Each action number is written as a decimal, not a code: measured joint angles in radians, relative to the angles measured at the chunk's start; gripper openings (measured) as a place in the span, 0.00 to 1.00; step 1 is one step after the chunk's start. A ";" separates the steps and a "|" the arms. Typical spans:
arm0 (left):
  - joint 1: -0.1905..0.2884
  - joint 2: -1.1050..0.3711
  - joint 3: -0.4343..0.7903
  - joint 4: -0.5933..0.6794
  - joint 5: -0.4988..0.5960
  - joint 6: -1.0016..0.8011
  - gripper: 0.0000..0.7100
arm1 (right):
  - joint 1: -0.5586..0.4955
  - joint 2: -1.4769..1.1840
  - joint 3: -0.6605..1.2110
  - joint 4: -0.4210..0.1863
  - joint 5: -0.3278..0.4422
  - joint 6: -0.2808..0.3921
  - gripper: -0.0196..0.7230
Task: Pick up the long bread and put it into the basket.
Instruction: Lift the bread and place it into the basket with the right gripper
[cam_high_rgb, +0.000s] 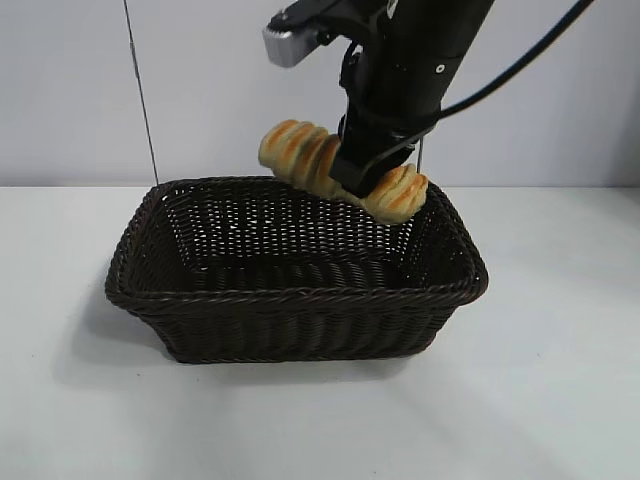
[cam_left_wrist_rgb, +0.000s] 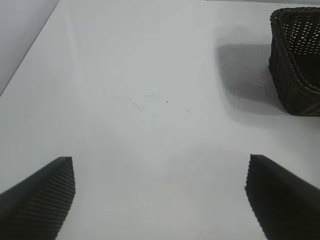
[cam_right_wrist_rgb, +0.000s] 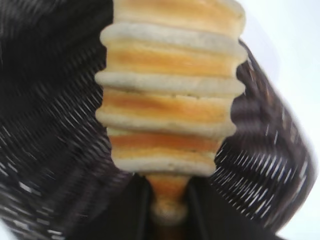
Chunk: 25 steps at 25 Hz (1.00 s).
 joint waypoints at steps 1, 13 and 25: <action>0.000 0.000 0.000 0.000 0.000 0.000 0.94 | 0.000 0.017 -0.002 0.009 -0.002 -0.007 0.16; 0.000 0.000 0.000 0.000 0.000 0.000 0.94 | 0.000 0.157 -0.008 0.026 -0.045 -0.018 0.15; 0.000 0.000 0.000 0.000 0.000 0.000 0.94 | 0.000 0.155 -0.008 0.030 -0.068 -0.002 0.76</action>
